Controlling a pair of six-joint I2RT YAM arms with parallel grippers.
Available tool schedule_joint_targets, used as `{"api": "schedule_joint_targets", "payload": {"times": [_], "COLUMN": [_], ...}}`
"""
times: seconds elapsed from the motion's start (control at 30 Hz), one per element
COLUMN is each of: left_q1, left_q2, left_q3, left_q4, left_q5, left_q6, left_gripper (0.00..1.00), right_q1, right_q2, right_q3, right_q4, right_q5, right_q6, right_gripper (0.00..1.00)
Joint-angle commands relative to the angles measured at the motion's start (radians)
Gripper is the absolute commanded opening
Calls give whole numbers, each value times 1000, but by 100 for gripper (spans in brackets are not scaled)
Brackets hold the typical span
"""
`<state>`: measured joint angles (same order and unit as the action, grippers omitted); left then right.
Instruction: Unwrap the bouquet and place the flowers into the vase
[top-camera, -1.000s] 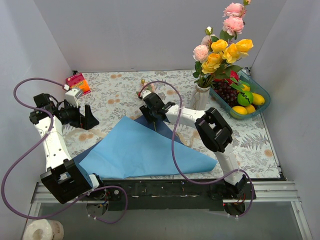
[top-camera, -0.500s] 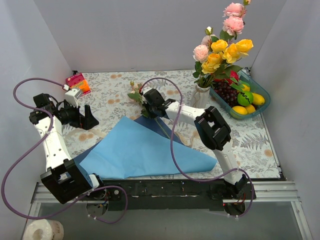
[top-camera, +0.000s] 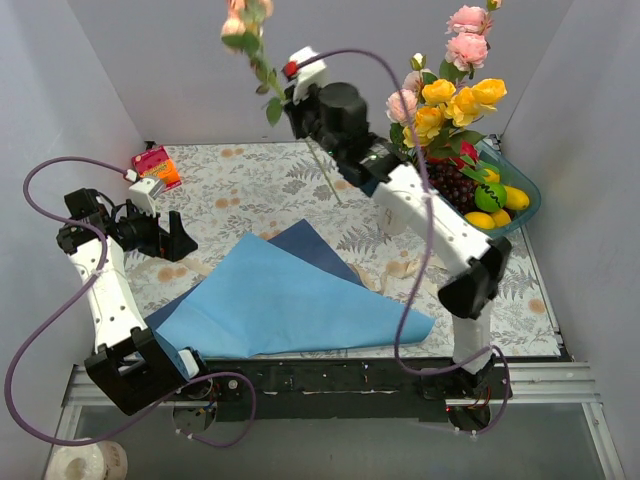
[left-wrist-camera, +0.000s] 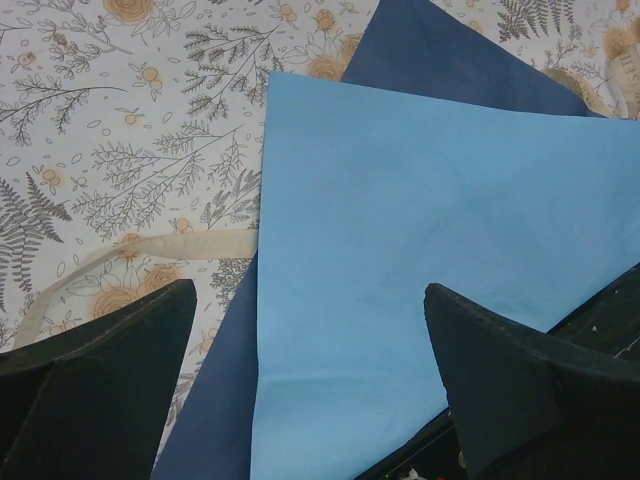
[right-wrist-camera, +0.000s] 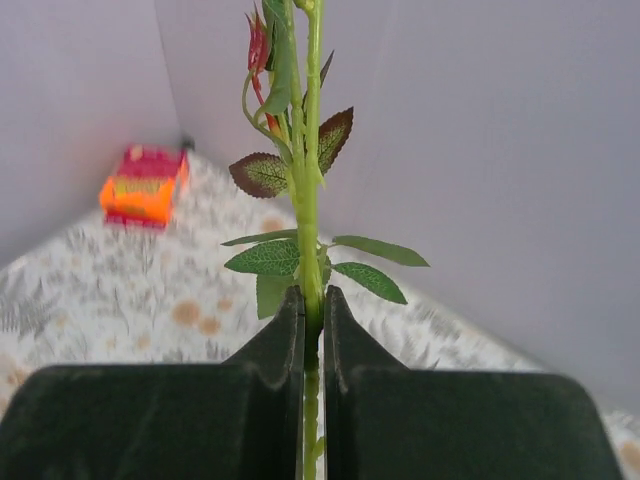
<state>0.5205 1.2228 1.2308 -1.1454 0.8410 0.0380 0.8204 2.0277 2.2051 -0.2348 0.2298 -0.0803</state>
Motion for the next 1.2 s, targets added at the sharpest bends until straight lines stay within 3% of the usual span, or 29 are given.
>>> {"api": "schedule_joint_targets", "payload": {"times": [0.0,0.03,0.07,0.1,0.17,0.27,0.4,0.53,0.73,1.17], "left_q1": [6,6,6,6,7,7,7,7,7,9], "left_q2": [-32,-20,-11,-3,13,11,18,60,75,90], "left_q3": [-4,1,18,22,33,33,45,78,65,56], "left_q4": [7,6,-3,-8,-16,-4,15,-11,-2,-5], "left_q5": [30,33,36,44,50,58,70,92,101,82], "left_q6": [11,7,7,3,-3,-13,-32,-30,-30,-30], "left_gripper": [98,98,98,98,98,98,98,98,98,98], "right_q1": [2,2,0,0,-3,-29,-82,-144,-204,-309], "right_q2": [-269,-312,-414,-473,-616,-720,-820,-845,-842,-790], "right_q3": [-69,-124,-303,-403,-659,-786,-1065,-1123,-1252,-1242], "right_q4": [266,314,377,543,706,848,1163,1203,1445,1539], "right_q5": [63,72,66,54,22,-6,-59,-107,-207,-293], "right_q6": [-160,-183,-235,-268,-335,-358,-392,-348,-386,-193], "right_gripper": [1,1,1,1,1,1,1,1,1,1]}}
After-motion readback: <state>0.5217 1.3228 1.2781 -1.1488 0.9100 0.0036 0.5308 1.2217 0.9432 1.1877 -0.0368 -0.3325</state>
